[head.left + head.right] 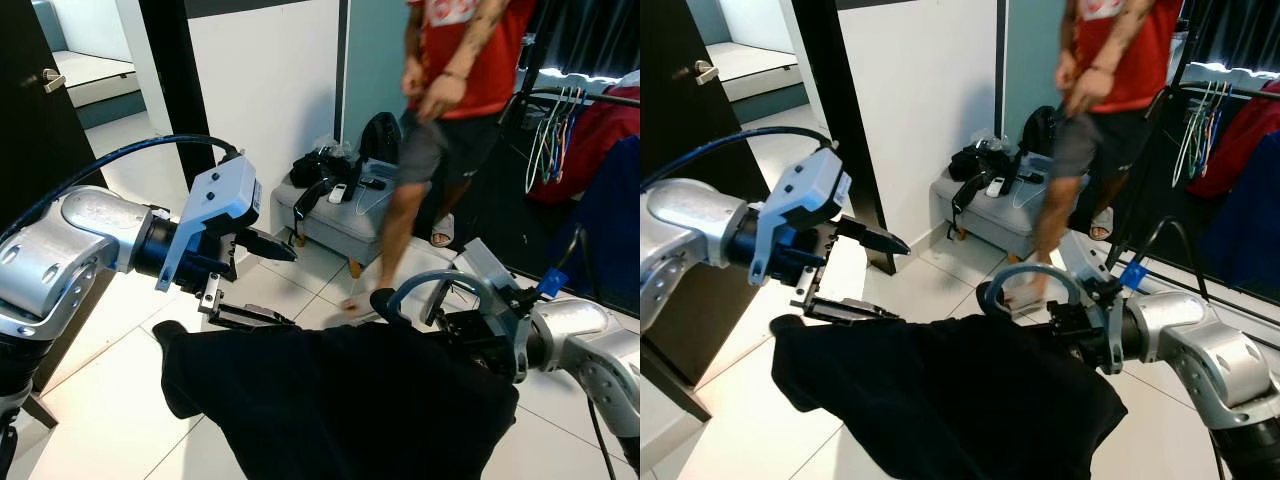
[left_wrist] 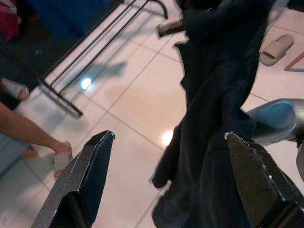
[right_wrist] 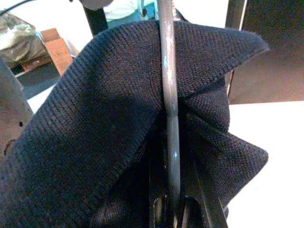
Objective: Hang hanger
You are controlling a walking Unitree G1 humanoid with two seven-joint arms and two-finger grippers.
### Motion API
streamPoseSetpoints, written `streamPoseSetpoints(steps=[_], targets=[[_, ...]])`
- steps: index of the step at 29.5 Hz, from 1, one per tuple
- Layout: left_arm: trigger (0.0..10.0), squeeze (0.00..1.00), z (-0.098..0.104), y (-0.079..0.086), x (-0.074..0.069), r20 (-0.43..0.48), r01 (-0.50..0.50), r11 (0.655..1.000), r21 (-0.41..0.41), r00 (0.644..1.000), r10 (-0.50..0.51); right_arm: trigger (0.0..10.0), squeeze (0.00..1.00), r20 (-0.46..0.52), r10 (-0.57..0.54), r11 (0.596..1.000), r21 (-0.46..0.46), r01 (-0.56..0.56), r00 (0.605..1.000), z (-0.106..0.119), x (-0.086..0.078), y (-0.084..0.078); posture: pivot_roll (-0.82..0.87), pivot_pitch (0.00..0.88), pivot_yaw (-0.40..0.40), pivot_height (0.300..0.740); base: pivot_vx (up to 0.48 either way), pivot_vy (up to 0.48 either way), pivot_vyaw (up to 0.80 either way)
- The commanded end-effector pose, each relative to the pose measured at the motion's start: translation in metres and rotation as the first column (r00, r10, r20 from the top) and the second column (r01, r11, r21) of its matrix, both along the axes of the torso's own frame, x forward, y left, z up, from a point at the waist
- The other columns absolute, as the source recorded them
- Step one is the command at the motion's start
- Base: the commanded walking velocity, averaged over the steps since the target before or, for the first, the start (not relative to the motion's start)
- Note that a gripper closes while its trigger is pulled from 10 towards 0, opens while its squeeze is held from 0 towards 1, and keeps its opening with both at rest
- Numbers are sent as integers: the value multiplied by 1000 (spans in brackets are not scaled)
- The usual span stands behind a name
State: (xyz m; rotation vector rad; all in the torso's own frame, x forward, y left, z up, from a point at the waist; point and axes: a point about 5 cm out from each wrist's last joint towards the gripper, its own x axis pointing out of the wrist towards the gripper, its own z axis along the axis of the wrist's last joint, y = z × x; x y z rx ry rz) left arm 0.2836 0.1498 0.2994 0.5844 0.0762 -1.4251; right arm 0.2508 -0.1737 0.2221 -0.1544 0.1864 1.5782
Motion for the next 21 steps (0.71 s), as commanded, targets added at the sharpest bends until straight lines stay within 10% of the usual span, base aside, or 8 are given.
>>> streamPoseSetpoints(steps=[1,21], targets=[[10000,0,1,5,4,4,-41,999,24,999,41,0,0,43,26,1000,-8,-26,999,6,-1,3,-27,0,23,740,0,0,0],[10000,0,15,7,9,19,-74,991,-107,997,76,0,0,71,-45,985,-163,56,996,-8,7,-9,-35,0,18,740,0,0,0]])
